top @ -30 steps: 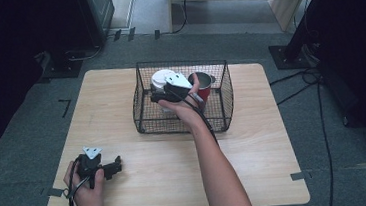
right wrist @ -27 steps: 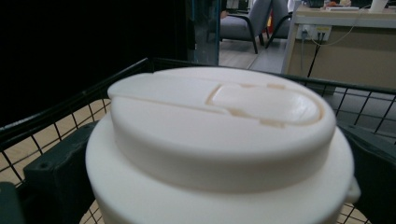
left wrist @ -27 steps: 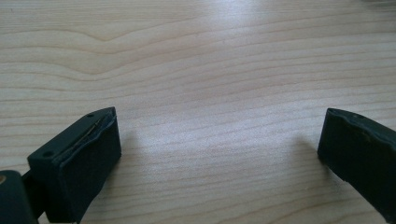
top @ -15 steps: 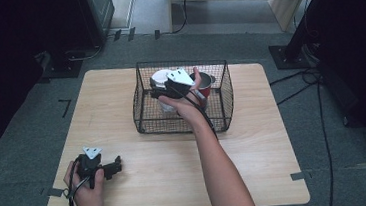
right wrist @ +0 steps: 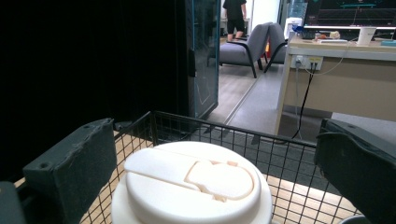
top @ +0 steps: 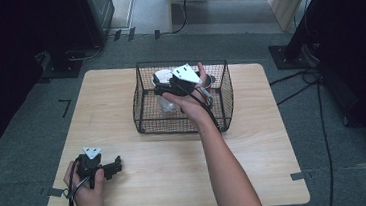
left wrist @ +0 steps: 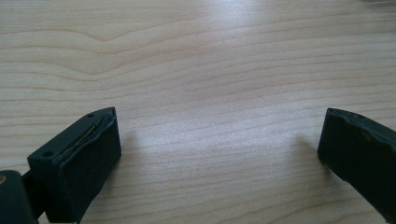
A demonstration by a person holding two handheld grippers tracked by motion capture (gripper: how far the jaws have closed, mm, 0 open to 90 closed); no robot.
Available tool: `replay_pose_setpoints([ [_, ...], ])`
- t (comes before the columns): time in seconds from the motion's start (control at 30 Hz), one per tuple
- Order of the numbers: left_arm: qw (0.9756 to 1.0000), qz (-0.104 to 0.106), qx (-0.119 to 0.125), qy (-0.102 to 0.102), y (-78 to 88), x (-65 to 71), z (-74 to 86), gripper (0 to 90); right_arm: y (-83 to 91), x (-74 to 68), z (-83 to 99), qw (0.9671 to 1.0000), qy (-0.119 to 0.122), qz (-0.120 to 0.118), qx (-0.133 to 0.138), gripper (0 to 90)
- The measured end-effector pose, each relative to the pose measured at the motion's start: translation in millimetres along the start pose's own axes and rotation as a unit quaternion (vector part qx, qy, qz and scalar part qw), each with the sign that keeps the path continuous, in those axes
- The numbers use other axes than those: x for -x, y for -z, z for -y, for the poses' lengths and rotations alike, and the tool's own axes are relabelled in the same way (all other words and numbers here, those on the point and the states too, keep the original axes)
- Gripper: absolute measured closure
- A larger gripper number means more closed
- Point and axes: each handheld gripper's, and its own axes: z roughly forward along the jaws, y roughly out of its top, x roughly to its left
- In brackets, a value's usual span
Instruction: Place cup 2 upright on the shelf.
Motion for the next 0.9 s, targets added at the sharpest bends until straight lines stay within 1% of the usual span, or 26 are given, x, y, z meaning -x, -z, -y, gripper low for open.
replay_pose_setpoints([
  [0.07, 1.0, 0.0, 0.0, 0.001, 0.0, 0.1, 0.0, 0.0, 4.9, 0.6, -4.1, 1.0, 0.004, -0.001, 0.002, 0.0],
  [0.13, 1.0, 0.0, 0.0, 0.001, -0.1, 0.1, 0.0, 0.0, 6.6, 0.7, -5.3, 1.0, 0.004, -0.002, 0.002, 0.0],
  [0.17, 1.0, 0.0, 0.0, 0.0, 0.0, 0.1, 0.0, 0.0, 10.4, 1.0, -7.9, 1.0, 0.003, -0.002, 0.005, 0.0],
  [0.4, 1.0, 0.0, 0.001, 0.001, -0.1, 0.1, 0.0, 0.0, 21.1, 1.1, -12.4, 0.9999, 0.002, -0.006, 0.011, 0.0],
  [0.53, 1.0, 0.0, 0.001, 0.001, -0.1, 0.1, 0.0, 0.0, 30.1, 1.4, -14.7, 0.9998, 0.008, -0.01, 0.013, 0.0],
  [0.67, 1.0, 0.0, 0.0, 0.001, 0.0, 0.1, 0.0, 0.0, 38.5, 2.5, -16.5, 0.9998, 0.005, -0.012, 0.016, 0.0],
  [0.8, 1.0, 0.0, 0.0, 0.001, 0.0, 0.1, 0.0, 0.0, 47.1, 6.2, -17.1, 0.9998, 0.004, -0.01, 0.017, 0.0],
  [0.83, 1.0, 0.0, 0.0, 0.0, 0.0, 0.1, 0.0, 0.0, 51.2, 9.2, -17.4, 0.9998, 0.005, -0.006, 0.019, 0.0],
  [0.9, 1.0, 0.0, 0.0, 0.001, -0.1, 0.1, 0.0, 0.0, 53.4, 10.5, -17.6, 0.9998, 0.003, -0.006, 0.019, 0.0],
])
